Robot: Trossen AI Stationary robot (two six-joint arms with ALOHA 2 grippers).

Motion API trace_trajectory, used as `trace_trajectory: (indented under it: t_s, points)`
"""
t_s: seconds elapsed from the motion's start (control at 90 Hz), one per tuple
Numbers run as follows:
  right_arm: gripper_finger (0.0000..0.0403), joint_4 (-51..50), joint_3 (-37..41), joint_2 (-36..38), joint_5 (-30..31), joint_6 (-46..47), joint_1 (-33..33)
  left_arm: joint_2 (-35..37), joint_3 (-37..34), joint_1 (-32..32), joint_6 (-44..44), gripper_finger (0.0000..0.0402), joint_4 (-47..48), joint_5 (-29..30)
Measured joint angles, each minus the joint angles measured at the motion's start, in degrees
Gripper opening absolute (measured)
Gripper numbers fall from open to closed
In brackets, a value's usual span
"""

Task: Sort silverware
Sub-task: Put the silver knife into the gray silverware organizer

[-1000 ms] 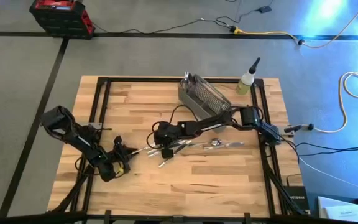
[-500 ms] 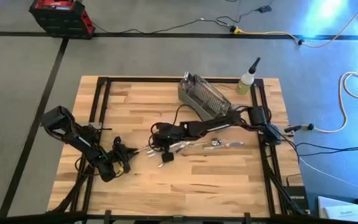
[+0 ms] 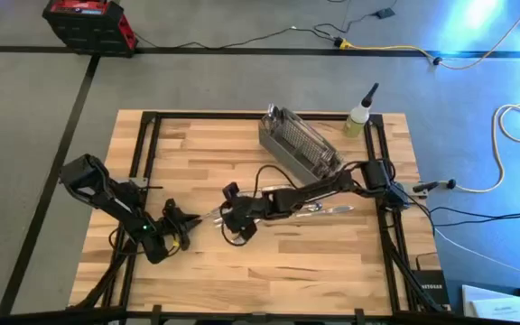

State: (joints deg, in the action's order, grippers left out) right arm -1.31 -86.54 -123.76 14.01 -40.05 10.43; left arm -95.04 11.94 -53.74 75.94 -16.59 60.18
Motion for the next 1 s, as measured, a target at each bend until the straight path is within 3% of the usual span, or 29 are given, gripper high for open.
trace_trajectory:
  t_s: [0.167, 0.478, 0.789, 1.0]
  points:
    - [0.0123, 1.74, -0.04, -0.93, 1.11, -5.00, 0.53, 0.32, -0.07, 0.00, -0.41, 0.0051, -1.10, 0.04]
    - [0.0123, 10.88, -1.42, -6.01, 0.30, -3.57, 0.31, 1.61, -0.09, 0.33, -0.39, 0.0053, -1.59, -0.44]
    - [0.0124, -5.23, -20.11, -16.82, -1.12, 2.79, -0.37, 1.80, -0.02, 0.33, -0.13, 0.0053, -1.49, -0.57]
    - [0.0155, -6.26, -23.91, -19.88, -0.68, 5.08, -0.34, 1.99, 0.02, 0.31, -0.10, 0.0053, -1.48, -0.83]
